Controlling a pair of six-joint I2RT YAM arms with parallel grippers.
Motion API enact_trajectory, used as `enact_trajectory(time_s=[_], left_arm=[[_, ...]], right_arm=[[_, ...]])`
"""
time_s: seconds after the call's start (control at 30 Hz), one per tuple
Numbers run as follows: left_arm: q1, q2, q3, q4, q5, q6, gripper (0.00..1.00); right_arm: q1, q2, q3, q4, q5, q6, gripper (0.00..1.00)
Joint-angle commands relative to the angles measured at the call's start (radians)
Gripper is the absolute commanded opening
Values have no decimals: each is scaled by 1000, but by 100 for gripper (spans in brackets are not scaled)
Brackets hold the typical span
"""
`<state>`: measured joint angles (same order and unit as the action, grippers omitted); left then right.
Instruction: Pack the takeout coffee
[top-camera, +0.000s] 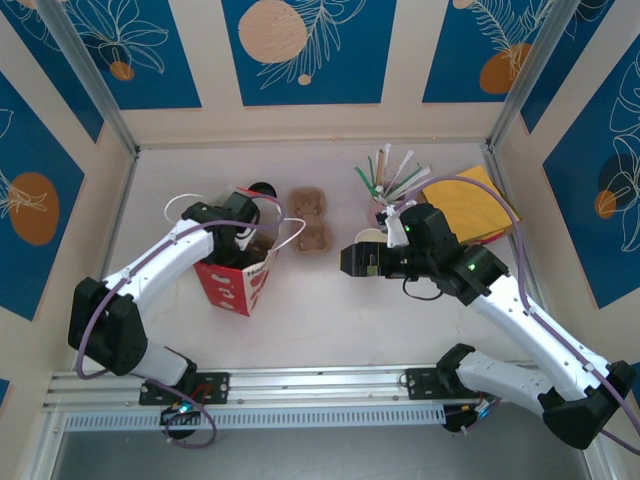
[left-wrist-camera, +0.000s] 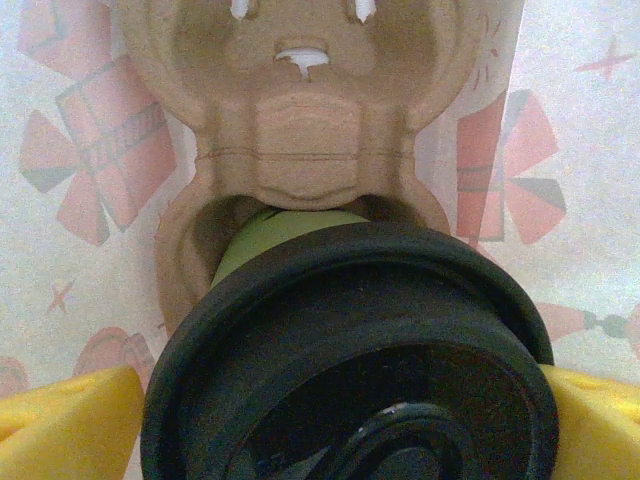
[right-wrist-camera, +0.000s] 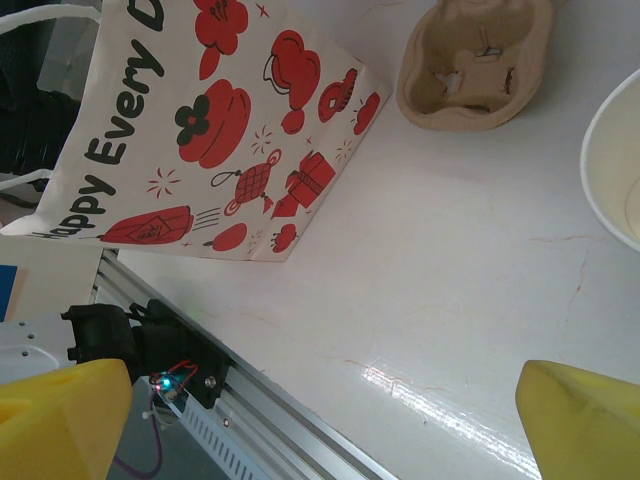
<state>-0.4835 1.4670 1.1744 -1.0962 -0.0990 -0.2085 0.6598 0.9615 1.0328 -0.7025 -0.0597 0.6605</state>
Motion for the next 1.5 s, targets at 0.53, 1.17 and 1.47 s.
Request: enact_trajectory(time_s=[0.53,1.17,1.47], left_arm=[[11,-28,24,-69,-21,-11,95],[12,-28,38,-74,-19,-10,95],[12,-28,41,-77,-19,-12,96]], right_arm=[[6,-8,-5,6,-20,10,99],[9,-5,0,6,-17,8,99],[11,-6,-2,5,-15,8,99]])
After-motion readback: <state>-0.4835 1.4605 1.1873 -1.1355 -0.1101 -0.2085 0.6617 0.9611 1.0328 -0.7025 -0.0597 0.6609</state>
